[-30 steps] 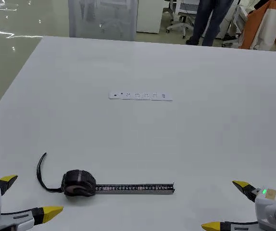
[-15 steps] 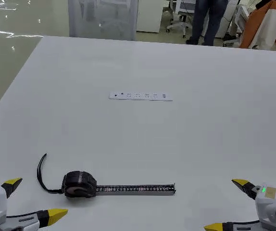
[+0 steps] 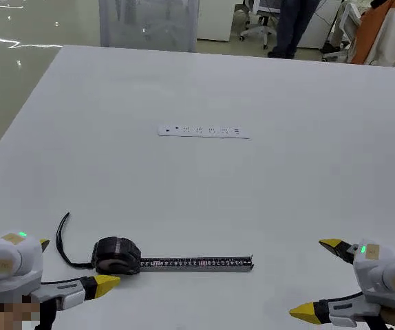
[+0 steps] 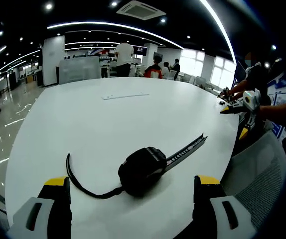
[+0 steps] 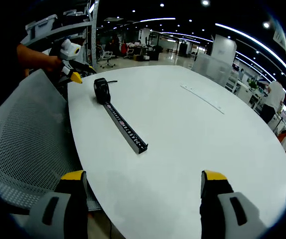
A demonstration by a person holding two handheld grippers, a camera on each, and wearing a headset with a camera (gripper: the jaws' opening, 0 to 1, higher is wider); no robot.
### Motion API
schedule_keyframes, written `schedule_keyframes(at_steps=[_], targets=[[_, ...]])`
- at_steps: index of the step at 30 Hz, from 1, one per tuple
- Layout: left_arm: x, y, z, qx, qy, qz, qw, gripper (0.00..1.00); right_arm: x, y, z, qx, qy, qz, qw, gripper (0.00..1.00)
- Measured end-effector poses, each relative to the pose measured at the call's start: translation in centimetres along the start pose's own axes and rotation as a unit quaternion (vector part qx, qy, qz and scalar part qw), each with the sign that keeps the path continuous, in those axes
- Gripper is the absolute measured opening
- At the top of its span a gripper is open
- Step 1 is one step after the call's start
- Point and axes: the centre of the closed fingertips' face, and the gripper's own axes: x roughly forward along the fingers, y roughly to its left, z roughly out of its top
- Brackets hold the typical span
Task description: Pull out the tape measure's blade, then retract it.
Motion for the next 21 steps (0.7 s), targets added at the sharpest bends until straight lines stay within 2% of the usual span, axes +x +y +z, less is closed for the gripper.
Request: schedule_keyframes(at_steps=[3,4,7,10,13,15,18,21], targets=[[0.1,-0.6,0.7,-0.019,0.000,-0.002,0.9998,1.00,0.5,0.0,0.4,-0.011,0.006,0.012,0.9999,0.94],[0.2,-1.1,1.2,-0.029,-0.005,-0.009,0.9995,1.00,0.7,0.0,0.7,-0.019,0.007,0.015,0.9997,0.94],[0.6,-2.0,1.7,-0.035,-0.009,-0.015,0.9992,1.00,1.2,-0.1,1.5,-0.028,0.007,0.025,0.9993,0.92],[1.8,-2.0,1.0,-0.026,0.003,0.000,0.9996,1.00,1.7,-0.3,2.0,-0.036,0.009,0.033,0.9988,0.89],[2.6,-2.0,0.6,-0.043,0.014,0.015,0.9988,1.00,2.3,-0.4,2.4,-0.042,0.010,0.042,0.9982,0.87],[3.0,-1.8,0.6,-0.049,0.010,0.032,0.9983,1.00,2.8,-0.3,2.6,-0.048,0.012,0.047,0.9977,0.85],[3.3,-1.6,0.6,-0.039,0.007,0.052,0.9979,1.00,3.5,-0.1,2.9,-0.060,0.018,0.058,0.9964,0.84],[3.7,-2.1,0.4,-0.055,0.007,0.048,0.9973,1.00,3.9,-0.1,3.2,-0.069,0.022,0.066,0.9951,0.84]])
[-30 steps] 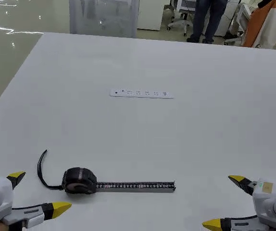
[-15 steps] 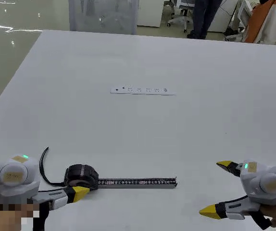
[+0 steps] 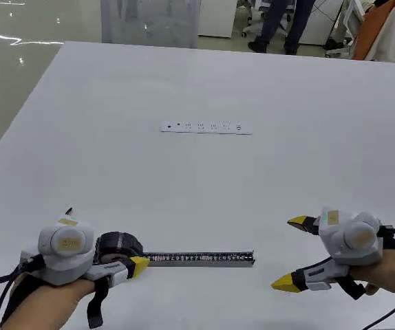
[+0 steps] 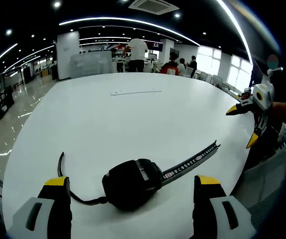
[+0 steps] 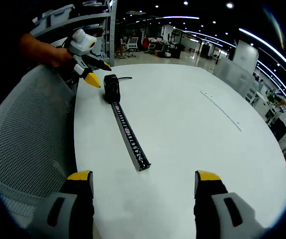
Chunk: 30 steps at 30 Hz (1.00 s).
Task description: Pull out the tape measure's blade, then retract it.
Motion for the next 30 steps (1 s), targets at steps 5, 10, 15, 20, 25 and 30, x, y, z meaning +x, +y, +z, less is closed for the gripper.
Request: schedule_keyframes(at_steps=[5,10,15,20,25,30], targets=[[0.7,-1.5,-1.1,-0.020,-0.002,-0.020,0.9996,1.00,0.8,-0.3,0.4,-0.016,0.010,0.018,0.9997,0.84],[1.3,-2.5,-0.6,0.020,-0.023,-0.029,0.9991,1.00,1.7,-0.9,0.7,-0.034,0.024,0.034,0.9985,0.81],[1.9,-2.1,-1.2,0.020,-0.011,-0.026,0.9994,1.00,2.9,-0.9,0.4,-0.044,0.049,0.059,0.9961,0.74],[2.0,-1.9,-1.4,-0.004,-0.007,-0.031,0.9995,0.97,4.0,-0.1,-0.2,-0.053,0.075,0.093,0.9915,0.64],[2.1,-1.9,-1.1,-0.012,-0.013,-0.032,0.9993,0.91,5.1,0.4,-1.0,-0.063,0.092,0.110,0.9877,0.53],[2.2,-1.8,-1.0,-0.019,-0.016,-0.033,0.9992,0.90,6.0,0.6,-1.5,-0.087,0.107,0.124,0.9828,0.47]])
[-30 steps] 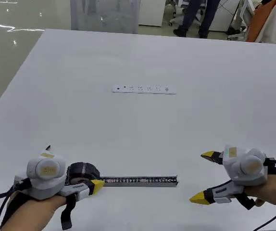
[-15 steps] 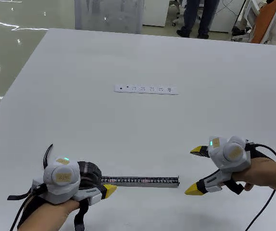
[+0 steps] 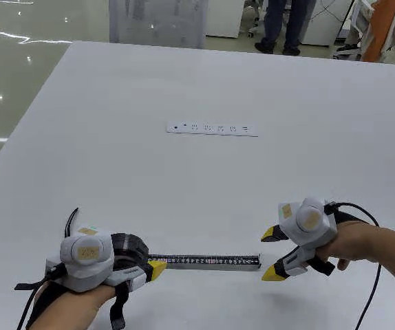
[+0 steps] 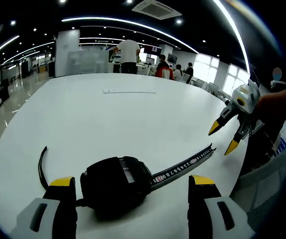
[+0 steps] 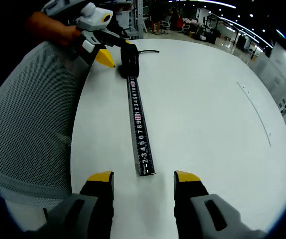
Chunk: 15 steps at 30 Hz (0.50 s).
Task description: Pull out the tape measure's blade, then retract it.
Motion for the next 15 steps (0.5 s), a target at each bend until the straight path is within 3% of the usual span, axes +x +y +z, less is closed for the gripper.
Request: schedule_keyframes(at_steps=[15], targets=[[0.0,0.2,0.3,-0.007,-0.006,0.001,1.0000,0.87,2.2,-0.1,-0.6,-0.022,0.027,0.028,0.9990,0.23]])
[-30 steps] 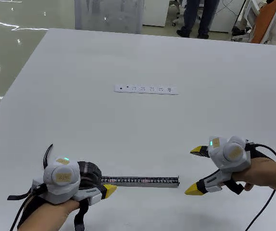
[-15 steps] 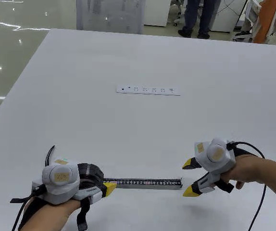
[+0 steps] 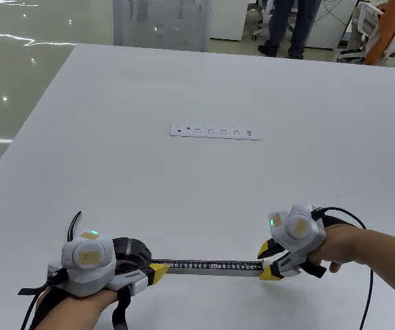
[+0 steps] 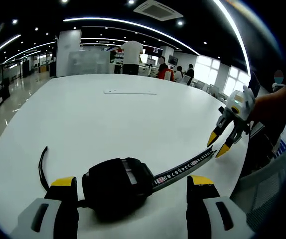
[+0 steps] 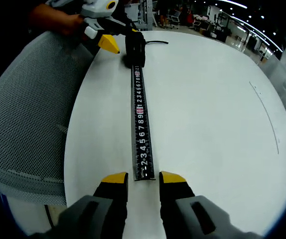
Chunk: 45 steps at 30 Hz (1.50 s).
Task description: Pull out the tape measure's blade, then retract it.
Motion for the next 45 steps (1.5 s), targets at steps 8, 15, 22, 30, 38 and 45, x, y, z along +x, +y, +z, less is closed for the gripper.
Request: schedule_keyframes(at_steps=[8,15,22,30,38,45], targets=[[-0.1,0.1,0.2,-0.003,-0.004,0.001,1.0000,0.86,0.4,-0.1,-0.5,-0.007,0.010,-0.003,0.9999,0.18],[-0.1,0.3,0.2,-0.017,-0.003,0.005,0.9998,0.83,0.3,0.3,-0.3,-0.021,0.005,-0.005,0.9998,0.15],[-0.1,1.1,0.5,-0.060,-0.006,0.026,0.9978,0.74,0.5,0.3,-0.1,-0.015,0.030,-0.003,0.9994,0.14],[0.2,1.2,0.2,-0.062,0.003,0.037,0.9974,0.72,0.6,0.1,-0.4,-0.003,0.038,0.000,0.9993,0.14],[1.0,1.1,-0.4,-0.054,0.014,0.065,0.9963,0.71,0.6,0.0,-0.4,0.020,0.022,-0.006,0.9995,0.14],[1.2,1.5,-0.5,-0.057,0.007,0.093,0.9940,0.70,0.6,0.0,-0.3,0.028,0.025,-0.003,0.9993,0.14]])
